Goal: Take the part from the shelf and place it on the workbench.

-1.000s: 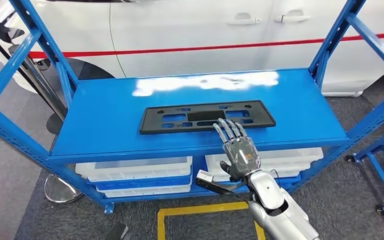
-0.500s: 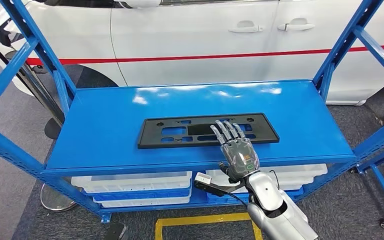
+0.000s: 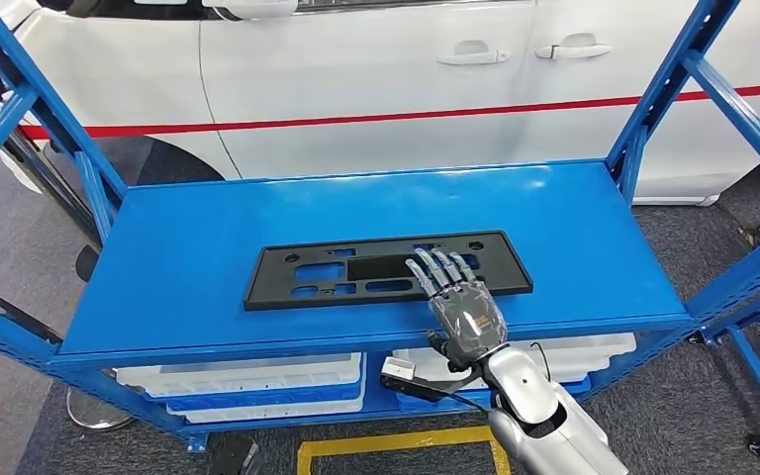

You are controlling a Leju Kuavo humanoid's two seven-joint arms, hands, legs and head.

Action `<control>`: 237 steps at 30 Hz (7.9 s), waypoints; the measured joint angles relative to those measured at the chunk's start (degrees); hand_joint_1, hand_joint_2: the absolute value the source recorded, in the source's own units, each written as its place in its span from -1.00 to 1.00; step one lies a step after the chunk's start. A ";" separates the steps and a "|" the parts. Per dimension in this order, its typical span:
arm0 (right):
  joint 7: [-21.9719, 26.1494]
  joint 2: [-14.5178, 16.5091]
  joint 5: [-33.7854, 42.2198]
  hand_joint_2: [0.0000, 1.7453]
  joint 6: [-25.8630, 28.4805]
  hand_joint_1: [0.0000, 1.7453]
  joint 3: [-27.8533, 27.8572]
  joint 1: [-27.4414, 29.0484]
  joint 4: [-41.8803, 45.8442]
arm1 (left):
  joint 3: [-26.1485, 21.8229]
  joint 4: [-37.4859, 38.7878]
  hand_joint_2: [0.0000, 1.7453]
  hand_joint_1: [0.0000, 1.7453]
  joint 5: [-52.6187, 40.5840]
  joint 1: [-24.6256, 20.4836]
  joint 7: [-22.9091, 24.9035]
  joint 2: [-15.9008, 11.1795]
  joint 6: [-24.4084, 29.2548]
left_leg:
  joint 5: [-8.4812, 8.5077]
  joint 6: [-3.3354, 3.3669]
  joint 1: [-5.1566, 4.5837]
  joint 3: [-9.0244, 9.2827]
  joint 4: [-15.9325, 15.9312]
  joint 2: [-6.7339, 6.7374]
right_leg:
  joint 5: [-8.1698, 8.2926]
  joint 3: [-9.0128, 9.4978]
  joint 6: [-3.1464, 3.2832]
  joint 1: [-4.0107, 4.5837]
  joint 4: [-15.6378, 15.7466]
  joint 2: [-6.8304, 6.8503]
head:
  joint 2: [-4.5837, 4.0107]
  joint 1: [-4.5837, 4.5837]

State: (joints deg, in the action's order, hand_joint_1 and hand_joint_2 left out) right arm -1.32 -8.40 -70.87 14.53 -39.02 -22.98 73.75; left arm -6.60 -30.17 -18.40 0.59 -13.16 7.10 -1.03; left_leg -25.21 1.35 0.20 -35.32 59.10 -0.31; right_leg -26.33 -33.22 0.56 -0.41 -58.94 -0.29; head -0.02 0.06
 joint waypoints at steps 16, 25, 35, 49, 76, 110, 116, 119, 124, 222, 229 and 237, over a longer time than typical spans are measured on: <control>1.40 0.09 2.23 1.00 -0.27 -1.00 -4.77 -0.36 -0.93 | 1.61 1.10 -1.00 -1.00 0.75 -1.35 -1.05 0.38 0.15 | 0.08 0.10 0.00 1.26 -0.65 -0.08 | 0.60 -1.61 -1.29 -0.12 -0.35 0.23 | 0.00 0.03; -0.62 0.93 2.28 1.00 -1.49 -1.00 -6.70 -1.45 -2.18 | 2.10 2.10 -1.00 -1.00 2.33 -2.07 -2.29 0.38 -0.06 | -6.86 -2.22 0.66 -6.37 15.16 0.01 | 0.61 -0.81 0.75 -0.50 0.43 0.42 | 0.00 -0.06; -2.84 1.31 2.31 1.00 -2.84 -1.00 -6.79 -2.16 -3.79 | 2.98 2.39 -1.00 -1.00 2.95 -2.29 -2.81 0.20 -0.07 | 0.59 0.35 0.66 1.39 -1.33 0.31 | -1.11 -0.59 -1.61 -0.19 -0.92 -0.07 | 0.00 0.01; -5.21 2.90 0.78 1.00 -3.91 -1.00 -6.64 -4.45 -7.85 | 4.20 2.43 -1.00 -1.00 3.43 -2.43 -2.98 0.08 -0.20 | 1.22 -1.50 0.72 0.05 -0.25 0.45 | -1.11 0.56 -0.49 -0.54 -0.29 0.22 | 0.00 -0.02; -7.79 9.52 6.75 1.00 9.01 -1.00 7.76 1.01 -5.57 | 4.37 2.43 -1.00 -1.00 5.30 -0.82 -3.45 -0.08 0.24 | -0.02 0.17 0.31 1.33 -0.51 0.20 | 0.54 -1.93 -1.23 -0.16 -1.15 0.27 | 0.00 0.02; -5.91 10.19 1.90 1.00 6.26 -1.00 4.81 0.64 -7.73 | 6.11 2.45 -1.00 -1.00 6.15 -2.20 -3.12 -0.17 0.47 | -0.94 -0.31 -0.07 2.05 -0.48 -0.06 | 0.72 -1.47 -0.33 0.07 -0.02 0.14 | 0.00 -0.02; -5.94 10.17 1.82 1.00 6.26 -1.00 4.63 0.50 -7.88 | 6.39 2.49 -1.00 -1.00 6.18 -2.24 -3.13 -0.23 0.48 | -8.05 -2.03 0.58 -5.21 14.75 0.02 | 0.74 -0.89 0.72 -0.40 0.48 0.47 | 0.00 -0.05; -5.94 10.20 1.82 1.00 6.23 -1.00 4.42 0.47 -7.95 | 6.71 2.61 -1.00 -1.00 6.29 -2.26 -3.41 -0.31 0.44 | -3.58 -2.23 0.94 -3.35 9.97 0.07 | 0.37 -0.63 0.45 -0.53 0.18 0.38 | 0.00 -0.05; -5.93 10.33 1.91 1.00 6.22 -1.00 4.21 0.03 -7.96 | 7.26 2.84 -1.00 -1.00 6.54 -2.66 -3.93 -0.44 0.30 | -0.19 -1.00 0.53 1.07 -0.16 -0.07 | 0.12 -0.67 -1.01 -0.27 -0.02 0.28 | 0.00 -0.01; 8.36 7.73 45.06 1.00 1.54 1.00 10.47 0.20 24.21 | 7.41 4.25 1.00 -1.00 14.38 -1.89 -14.50 -2.36 1.94 | 0.08 1.06 0.53 2.31 -1.70 0.09 | -5.93 -6.74 -1.70 -0.15 -11.89 0.22 | 0.00 -0.03; 8.49 7.16 46.20 1.00 -0.01 1.00 10.02 0.61 26.77 | 6.91 4.31 1.00 -1.00 13.93 -1.55 -14.89 -2.37 1.72 | -0.81 0.24 0.29 2.12 -0.55 -0.14 | 0.64 -2.27 -1.27 -0.34 -1.63 0.24 | 0.00 -0.05; 8.61 6.98 46.28 1.00 -0.90 1.00 7.92 0.98 27.50 | 6.58 4.33 1.00 -1.00 14.31 -1.46 -14.28 -2.37 1.34 | -7.09 -2.11 0.60 -2.93 10.66 -0.01 | 0.78 -1.66 0.89 -0.29 -0.12 0.36 | 0.00 -0.10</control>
State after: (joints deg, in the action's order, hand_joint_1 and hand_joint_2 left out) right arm 7.29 -1.42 -24.59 13.63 -31.10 -22.00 101.25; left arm -0.02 -25.83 -4.09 -0.87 -27.44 4.73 0.31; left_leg -32.31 -0.76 0.81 -38.25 69.76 -0.32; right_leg -25.55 -34.88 1.45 -0.69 -59.06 0.07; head -0.02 -0.04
